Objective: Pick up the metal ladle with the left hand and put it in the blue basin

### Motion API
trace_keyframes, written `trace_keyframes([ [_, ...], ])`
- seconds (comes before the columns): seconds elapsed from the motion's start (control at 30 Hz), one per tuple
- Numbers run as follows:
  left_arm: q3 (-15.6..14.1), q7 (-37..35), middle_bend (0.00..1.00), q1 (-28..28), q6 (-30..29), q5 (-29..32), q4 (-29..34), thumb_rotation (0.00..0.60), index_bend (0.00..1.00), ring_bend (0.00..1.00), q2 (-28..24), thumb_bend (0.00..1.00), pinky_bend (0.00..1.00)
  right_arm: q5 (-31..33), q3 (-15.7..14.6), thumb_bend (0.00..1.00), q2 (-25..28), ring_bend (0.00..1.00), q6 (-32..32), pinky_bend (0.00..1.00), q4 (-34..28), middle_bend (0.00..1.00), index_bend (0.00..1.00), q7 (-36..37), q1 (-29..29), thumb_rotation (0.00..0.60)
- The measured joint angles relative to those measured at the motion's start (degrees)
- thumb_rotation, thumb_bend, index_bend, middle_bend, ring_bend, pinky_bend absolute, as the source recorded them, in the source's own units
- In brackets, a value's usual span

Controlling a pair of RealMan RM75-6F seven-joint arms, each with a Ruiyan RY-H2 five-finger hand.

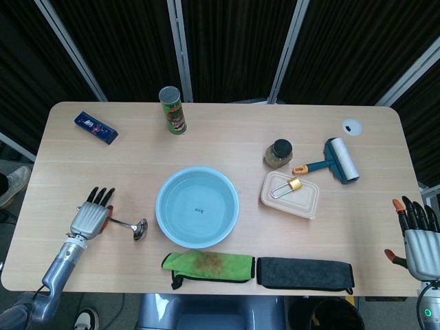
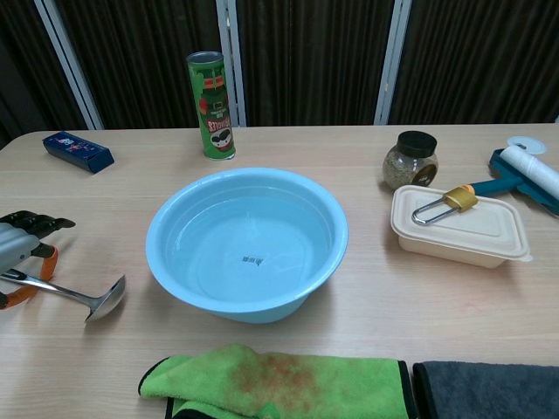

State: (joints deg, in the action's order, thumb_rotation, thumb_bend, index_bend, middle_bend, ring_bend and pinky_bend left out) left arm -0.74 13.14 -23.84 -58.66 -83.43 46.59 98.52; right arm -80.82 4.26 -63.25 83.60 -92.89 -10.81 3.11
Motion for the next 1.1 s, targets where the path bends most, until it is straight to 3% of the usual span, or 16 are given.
trace_keyframes([
  [0.2, -0.1, 0.2, 0.00, 0.1, -0.6, -0.1, 0.3, 0.600, 0.55, 0.00, -0.1, 0.47, 0.00, -0.1, 0.0, 0.00, 0.1, 0.00, 0.1, 0.00, -0.1, 0.00, 0.00, 0.1, -0.1, 0.600],
  [0.53, -1.4, -0.4, 0.00, 1.0, -3.3, -2.0, 8.4, 0.600, 0.68, 0.00, -4.1, 0.74, 0.00, -1.2, -0.4, 0.00, 0.4, 0.00, 1.1, 0.00, -0.4, 0.00, 0.00, 0.7, -0.5, 0.600],
  [1.1, -5.2, -2.0, 0.00, 3.4, -10.9, -7.8, 29.9, 0.600, 0.72, 0.00, -17.2, 0.81, 0.00, -3.4, -1.2, 0.00, 0.8, 0.00, 2.5, 0.00, -0.9, 0.00, 0.00, 1.8, -1.2, 0.600],
])
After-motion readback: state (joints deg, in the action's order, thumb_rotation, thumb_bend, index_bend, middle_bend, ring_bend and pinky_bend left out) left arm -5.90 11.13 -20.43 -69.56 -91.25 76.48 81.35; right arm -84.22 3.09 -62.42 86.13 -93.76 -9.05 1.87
